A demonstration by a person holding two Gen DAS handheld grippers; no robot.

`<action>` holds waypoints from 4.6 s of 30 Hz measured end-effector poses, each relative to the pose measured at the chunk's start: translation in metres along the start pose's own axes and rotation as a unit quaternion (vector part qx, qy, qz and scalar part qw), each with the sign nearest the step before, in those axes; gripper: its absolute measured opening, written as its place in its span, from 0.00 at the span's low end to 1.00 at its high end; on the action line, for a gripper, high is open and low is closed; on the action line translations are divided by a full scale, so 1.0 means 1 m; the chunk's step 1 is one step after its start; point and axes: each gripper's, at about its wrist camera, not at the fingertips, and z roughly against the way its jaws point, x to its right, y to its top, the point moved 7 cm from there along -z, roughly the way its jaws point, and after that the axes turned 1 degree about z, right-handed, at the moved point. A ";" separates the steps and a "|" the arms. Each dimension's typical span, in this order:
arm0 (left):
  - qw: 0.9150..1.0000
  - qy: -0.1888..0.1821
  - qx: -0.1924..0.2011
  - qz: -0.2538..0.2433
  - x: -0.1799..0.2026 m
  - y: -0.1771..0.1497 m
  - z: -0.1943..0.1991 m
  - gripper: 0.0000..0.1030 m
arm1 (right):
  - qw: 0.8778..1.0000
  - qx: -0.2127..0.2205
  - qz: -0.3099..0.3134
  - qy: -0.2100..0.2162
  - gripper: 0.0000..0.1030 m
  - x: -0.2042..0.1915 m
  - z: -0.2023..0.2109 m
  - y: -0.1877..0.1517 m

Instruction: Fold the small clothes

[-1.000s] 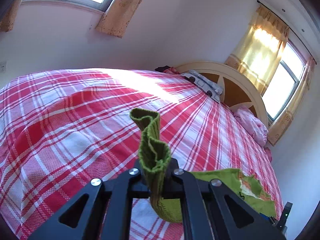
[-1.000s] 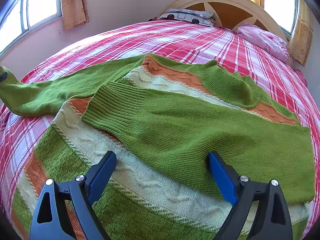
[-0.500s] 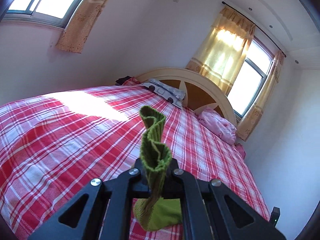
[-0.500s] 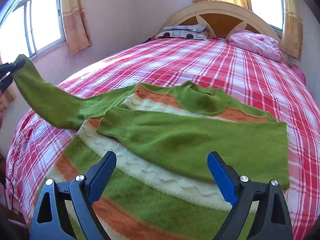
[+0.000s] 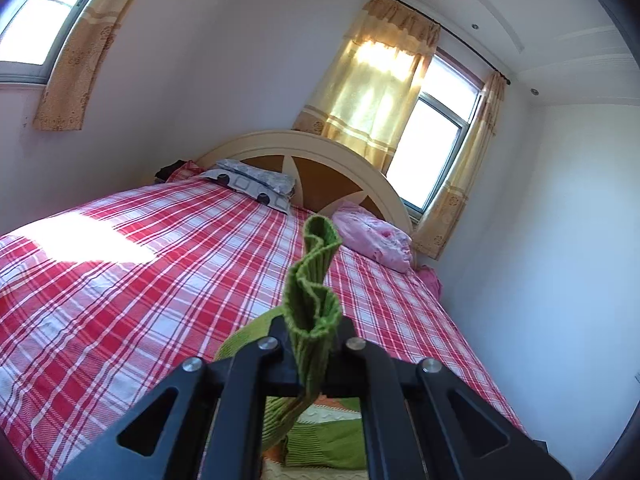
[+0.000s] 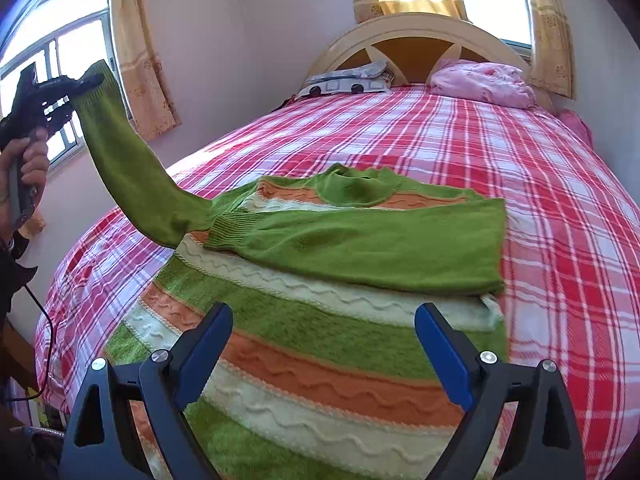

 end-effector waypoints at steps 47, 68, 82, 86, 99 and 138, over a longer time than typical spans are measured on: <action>0.951 -0.081 -0.230 -0.188 0.216 -0.244 -0.134 0.73 | 0.995 -0.017 -0.093 0.026 0.90 0.049 0.035 -0.096; 0.944 0.209 -0.196 -0.162 -0.039 -0.210 -0.091 0.93 | 0.979 -0.066 -0.192 -0.006 0.03 0.102 -0.075 -0.012; 0.949 0.198 -0.194 -0.149 -0.046 -0.206 -0.088 0.98 | 0.981 -0.052 -0.185 -0.014 0.52 0.112 -0.057 -0.002; 0.950 0.199 -0.194 -0.143 -0.049 -0.207 -0.088 0.98 | 0.980 -0.050 -0.190 0.019 0.61 0.104 -0.065 -0.003; 0.942 0.214 -0.198 -0.167 -0.049 -0.207 -0.088 1.00 | 0.988 -0.048 -0.123 -0.085 0.01 0.116 -0.047 -0.006; 0.940 0.201 -0.216 -0.170 -0.033 -0.231 -0.049 1.00 | 0.990 -0.073 -0.084 -0.089 0.56 0.082 -0.060 -0.014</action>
